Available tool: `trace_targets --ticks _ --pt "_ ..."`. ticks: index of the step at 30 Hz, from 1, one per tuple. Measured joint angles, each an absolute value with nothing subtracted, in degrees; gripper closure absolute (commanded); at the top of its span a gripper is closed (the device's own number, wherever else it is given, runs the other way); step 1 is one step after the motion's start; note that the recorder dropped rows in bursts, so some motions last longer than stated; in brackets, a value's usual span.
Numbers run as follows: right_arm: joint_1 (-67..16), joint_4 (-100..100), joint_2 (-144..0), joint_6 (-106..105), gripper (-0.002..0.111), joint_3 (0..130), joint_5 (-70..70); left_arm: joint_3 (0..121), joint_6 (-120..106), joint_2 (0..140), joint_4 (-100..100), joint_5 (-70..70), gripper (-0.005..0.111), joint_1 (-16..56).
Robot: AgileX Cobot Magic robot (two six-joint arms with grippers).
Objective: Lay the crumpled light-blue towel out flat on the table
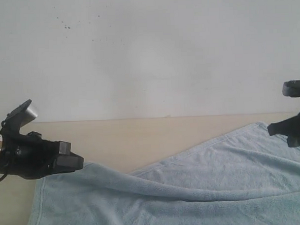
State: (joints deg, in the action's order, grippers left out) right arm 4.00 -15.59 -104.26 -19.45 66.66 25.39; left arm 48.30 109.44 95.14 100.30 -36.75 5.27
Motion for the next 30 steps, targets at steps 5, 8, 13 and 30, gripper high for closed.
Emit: trace_targets --ticks 5,8,13,30 --pt "4.0 -15.59 -111.02 -19.45 0.108 77.27 30.33 47.97 108.75 95.08 100.3 -34.91 0.085 5.27" --pt "4.0 -15.59 -113.41 -19.45 0.108 78.79 32.83 47.95 108.38 95.08 100.3 -34.7 0.085 5.27" --pt "4.0 -15.85 -114.01 -19.77 0.108 78.16 34.71 47.95 107.18 97.25 100.3 -34.44 0.085 5.27" --pt "4.0 -25.99 -105.37 -27.37 0.108 67.87 34.3 45.61 104.19 95.64 100.39 -37.04 0.071 3.42"
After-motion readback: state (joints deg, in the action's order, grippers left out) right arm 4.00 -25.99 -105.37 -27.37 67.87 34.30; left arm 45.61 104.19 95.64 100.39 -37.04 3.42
